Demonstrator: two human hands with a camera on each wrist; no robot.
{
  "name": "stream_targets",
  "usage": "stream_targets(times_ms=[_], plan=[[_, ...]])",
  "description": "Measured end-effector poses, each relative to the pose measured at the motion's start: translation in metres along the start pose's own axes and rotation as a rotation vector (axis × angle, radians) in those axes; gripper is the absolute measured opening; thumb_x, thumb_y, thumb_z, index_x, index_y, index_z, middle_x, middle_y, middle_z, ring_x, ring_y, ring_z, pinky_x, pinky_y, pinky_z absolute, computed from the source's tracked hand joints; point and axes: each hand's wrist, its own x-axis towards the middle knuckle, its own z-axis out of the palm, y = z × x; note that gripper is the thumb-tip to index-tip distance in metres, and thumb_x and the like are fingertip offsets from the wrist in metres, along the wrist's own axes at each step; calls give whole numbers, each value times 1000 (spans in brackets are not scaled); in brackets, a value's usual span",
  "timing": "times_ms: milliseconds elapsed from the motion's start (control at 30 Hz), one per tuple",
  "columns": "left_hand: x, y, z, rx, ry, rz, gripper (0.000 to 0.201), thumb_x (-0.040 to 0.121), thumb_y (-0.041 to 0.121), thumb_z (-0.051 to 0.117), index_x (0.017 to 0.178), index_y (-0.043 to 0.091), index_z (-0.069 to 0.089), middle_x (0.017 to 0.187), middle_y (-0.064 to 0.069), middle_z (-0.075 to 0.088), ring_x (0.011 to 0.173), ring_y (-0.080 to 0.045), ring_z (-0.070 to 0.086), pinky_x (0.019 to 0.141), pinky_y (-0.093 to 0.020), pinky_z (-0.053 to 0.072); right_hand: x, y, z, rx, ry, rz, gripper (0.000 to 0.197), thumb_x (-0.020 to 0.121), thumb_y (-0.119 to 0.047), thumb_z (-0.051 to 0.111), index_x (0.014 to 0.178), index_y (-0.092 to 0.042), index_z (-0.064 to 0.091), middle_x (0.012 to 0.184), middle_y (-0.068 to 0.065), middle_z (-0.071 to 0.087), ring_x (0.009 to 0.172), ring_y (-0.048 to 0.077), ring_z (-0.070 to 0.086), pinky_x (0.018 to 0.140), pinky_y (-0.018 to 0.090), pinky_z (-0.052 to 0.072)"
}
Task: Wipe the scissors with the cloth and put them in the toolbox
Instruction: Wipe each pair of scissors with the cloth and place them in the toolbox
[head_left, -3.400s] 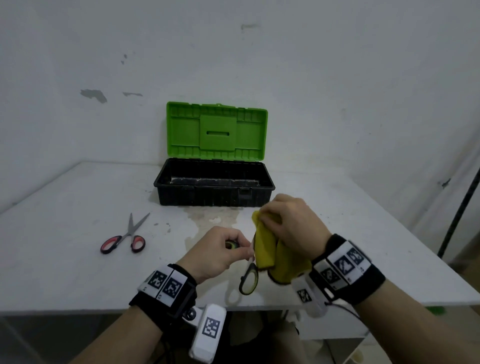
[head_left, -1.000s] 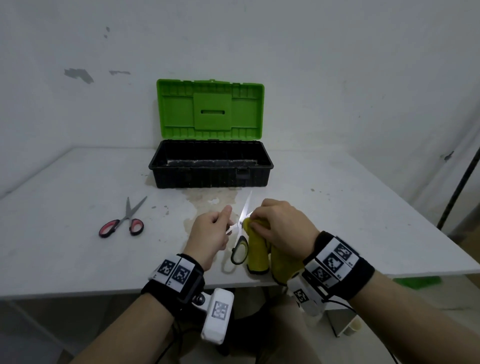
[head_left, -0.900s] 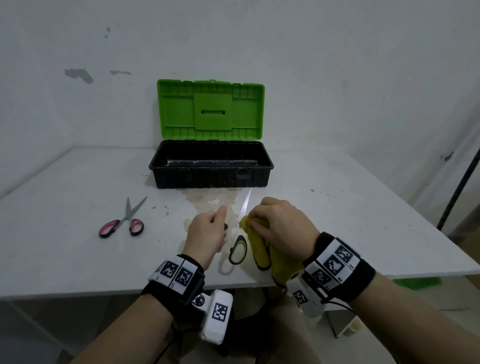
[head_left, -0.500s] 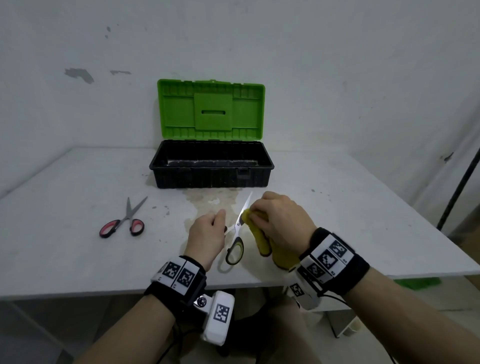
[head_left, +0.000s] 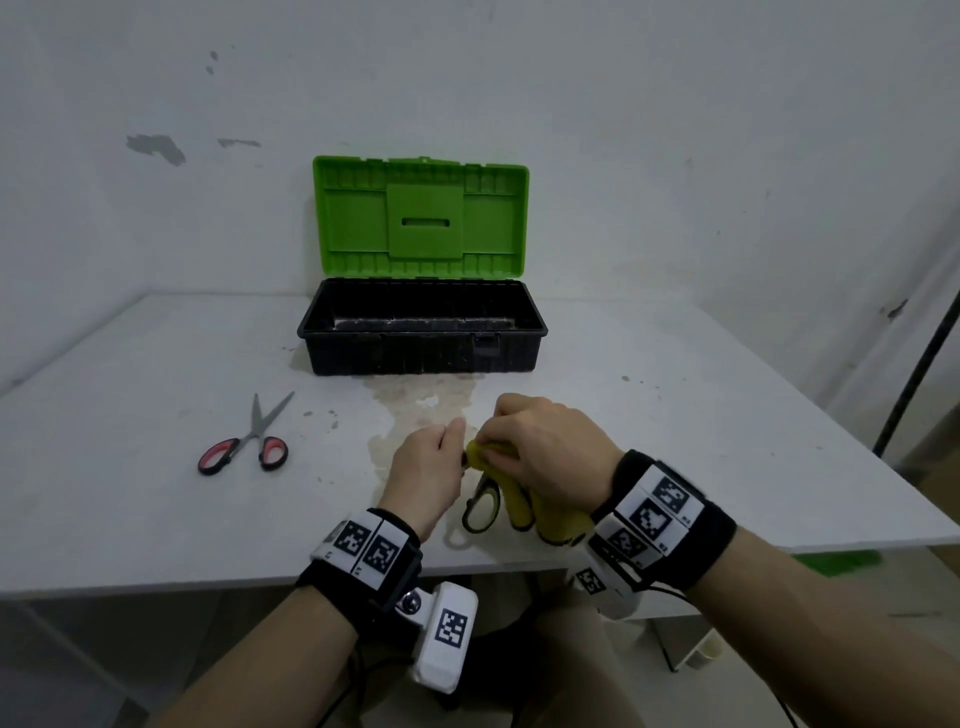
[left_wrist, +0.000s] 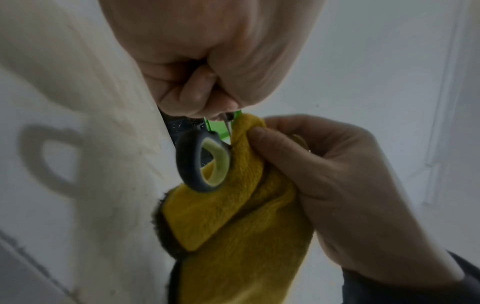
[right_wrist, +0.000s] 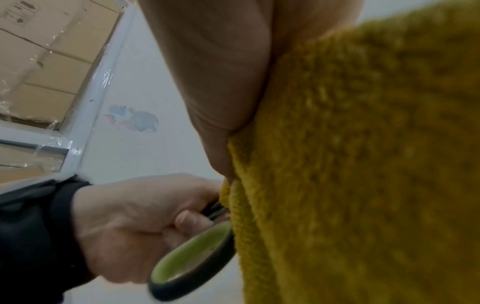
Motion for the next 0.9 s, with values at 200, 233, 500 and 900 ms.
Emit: stream_targets(times_ms=[200,233,500,900], plan=[[3,-5,-6,-65,63,-36,45,102,39,40,65,15,45,59,-2,42,56,-20,40,60,-38,36,-12,10,16,162,-60,-18,24,92,-39,53,104,-26,69,99,-6,58,86,14,58,74,36,53],[4,-6,-7,-84,82,-43,45,102,39,40,64,15,43,58,-1,41,55,-20,40,60,-37,35,-14,14,18,191,-70,-22,23,91,-40,55,103,-27,70,97,-6,58,86,12,58,76,35,53],[14,9,-12,-234,90,-79,47,105,33,41,62,17,35,47,7,31,43,-11,28,41,-25,27,-9,69,8,207,81,213,20,89,-37,63,101,-23,72,97,-4,65,86,11,56,81,26,46],[26,23,11,-303,93,-119,39,105,30,40,69,15,37,59,1,32,41,-9,27,39,-20,28,19,131,34,186,-96,587,23,91,-39,57,110,-29,63,111,2,64,97,21,59,82,34,48]])
